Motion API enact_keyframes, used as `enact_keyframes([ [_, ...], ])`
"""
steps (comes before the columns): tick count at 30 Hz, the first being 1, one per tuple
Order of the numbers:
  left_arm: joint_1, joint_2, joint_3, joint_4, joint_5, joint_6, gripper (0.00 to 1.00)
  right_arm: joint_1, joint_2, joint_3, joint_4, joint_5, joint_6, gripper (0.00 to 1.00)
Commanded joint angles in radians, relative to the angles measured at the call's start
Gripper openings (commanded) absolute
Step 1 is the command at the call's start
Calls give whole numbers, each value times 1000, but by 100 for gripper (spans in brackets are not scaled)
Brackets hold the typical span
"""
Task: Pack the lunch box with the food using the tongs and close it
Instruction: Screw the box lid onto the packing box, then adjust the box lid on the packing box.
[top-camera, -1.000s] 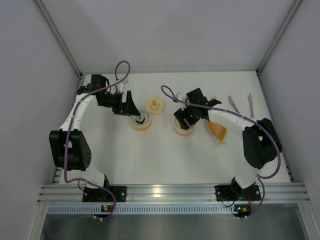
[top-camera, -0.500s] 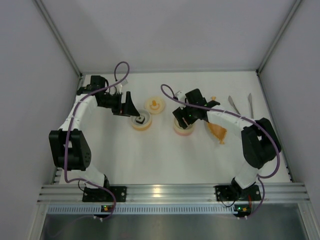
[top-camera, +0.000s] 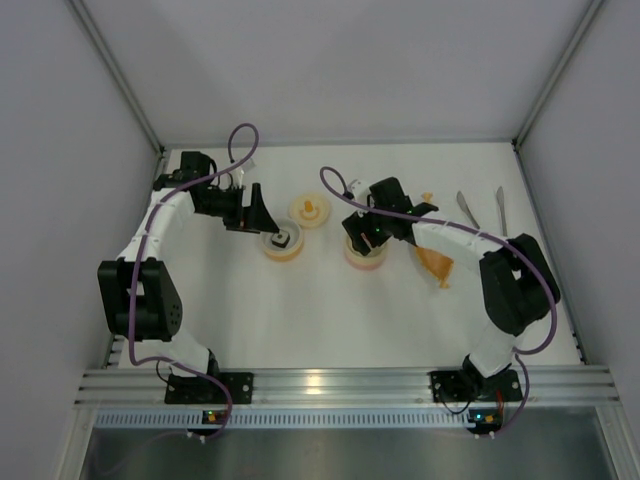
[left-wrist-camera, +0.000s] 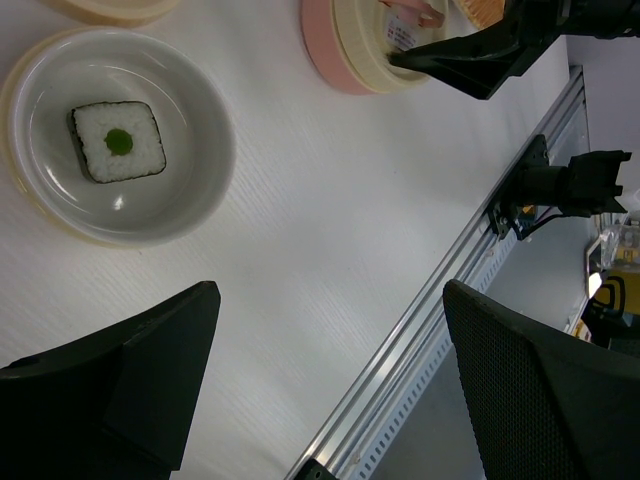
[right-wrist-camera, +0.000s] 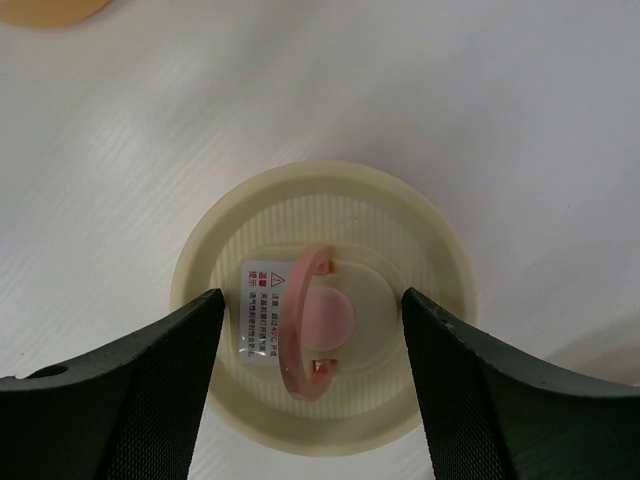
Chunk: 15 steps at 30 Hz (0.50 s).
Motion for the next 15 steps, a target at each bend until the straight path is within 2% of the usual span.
enact_keyframes([
  [1,7,-34,1,27,24,28,98,26,16,-31,-192,-48,22,72],
  [15,7,-40,1,26,30,27,98,23,-133,163,-261,-68,-1,74],
])
